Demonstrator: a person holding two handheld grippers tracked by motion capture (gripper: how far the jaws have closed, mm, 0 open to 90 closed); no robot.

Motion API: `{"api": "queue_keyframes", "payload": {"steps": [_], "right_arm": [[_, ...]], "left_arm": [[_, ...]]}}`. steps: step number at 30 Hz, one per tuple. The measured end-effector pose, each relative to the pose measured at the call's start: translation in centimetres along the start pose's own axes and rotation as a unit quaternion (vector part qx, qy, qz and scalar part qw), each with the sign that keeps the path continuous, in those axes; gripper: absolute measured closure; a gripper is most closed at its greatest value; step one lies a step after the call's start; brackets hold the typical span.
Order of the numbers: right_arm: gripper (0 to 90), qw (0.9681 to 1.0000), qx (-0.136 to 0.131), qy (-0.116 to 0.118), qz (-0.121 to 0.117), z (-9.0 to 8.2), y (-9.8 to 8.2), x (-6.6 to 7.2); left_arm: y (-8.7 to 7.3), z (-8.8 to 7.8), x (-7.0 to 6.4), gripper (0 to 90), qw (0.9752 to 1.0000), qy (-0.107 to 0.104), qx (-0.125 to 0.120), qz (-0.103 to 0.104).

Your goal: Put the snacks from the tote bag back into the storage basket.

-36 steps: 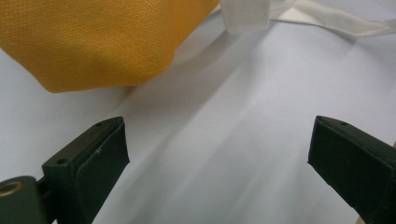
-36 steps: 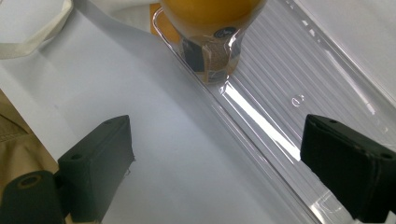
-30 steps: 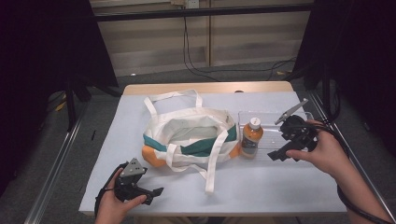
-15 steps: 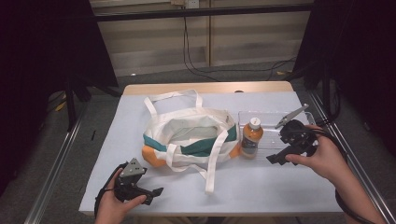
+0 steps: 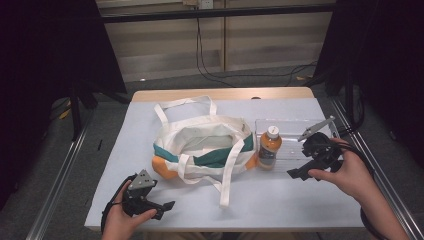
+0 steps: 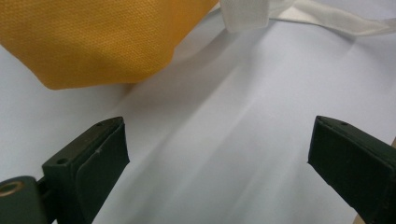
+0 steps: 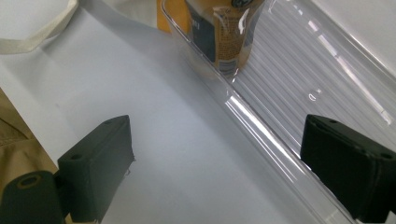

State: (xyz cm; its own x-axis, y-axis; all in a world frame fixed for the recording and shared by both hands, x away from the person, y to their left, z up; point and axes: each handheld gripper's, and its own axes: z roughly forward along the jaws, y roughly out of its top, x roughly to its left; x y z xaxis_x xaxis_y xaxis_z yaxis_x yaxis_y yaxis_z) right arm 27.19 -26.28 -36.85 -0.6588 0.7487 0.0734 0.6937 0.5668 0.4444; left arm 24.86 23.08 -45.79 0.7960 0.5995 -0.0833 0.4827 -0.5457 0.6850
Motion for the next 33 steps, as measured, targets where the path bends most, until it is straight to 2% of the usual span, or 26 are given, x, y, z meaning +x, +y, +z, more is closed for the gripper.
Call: {"api": "queue_keyframes", "payload": {"steps": [9,16,23,24,25,28,33], "right_arm": [[9.3,0.9999,-0.003,0.005,0.008,0.3,-0.8,-0.1],[9.3,0.9999,-0.007,0.008,0.001,0.6,-1.1,-0.2],[9.4,0.9999,-0.009,0.010,0.004,0.9,-1.3,0.0],[9.4,0.9999,-0.008,0.011,0.007,0.9,-1.4,0.1],[9.4,0.9999,-0.009,0.011,0.000,1.0,-1.4,-0.1],[9.4,0.9998,-0.012,0.011,0.011,0.9,-1.5,0.0],[9.5,0.9998,-0.016,0.010,0.008,1.0,-1.7,-0.1]], "left_arm": [[0.0,0.1,0.0,4.7,1.0000,-0.001,-0.001,0.001],[0.0,0.1,0.0,4.7,1.0000,0.000,-0.002,0.001],[0.0,-0.1,0.0,4.8,1.0000,0.003,0.001,0.000],[-0.1,0.0,0.0,4.8,1.0000,0.005,-0.005,0.000],[0.0,0.0,0.0,4.8,1.0000,0.005,-0.006,-0.001],[0.0,-0.1,0.1,4.7,1.0000,0.003,0.001,0.000],[-0.1,-0.1,0.1,4.7,1.0000,0.004,0.000,0.002]]}}
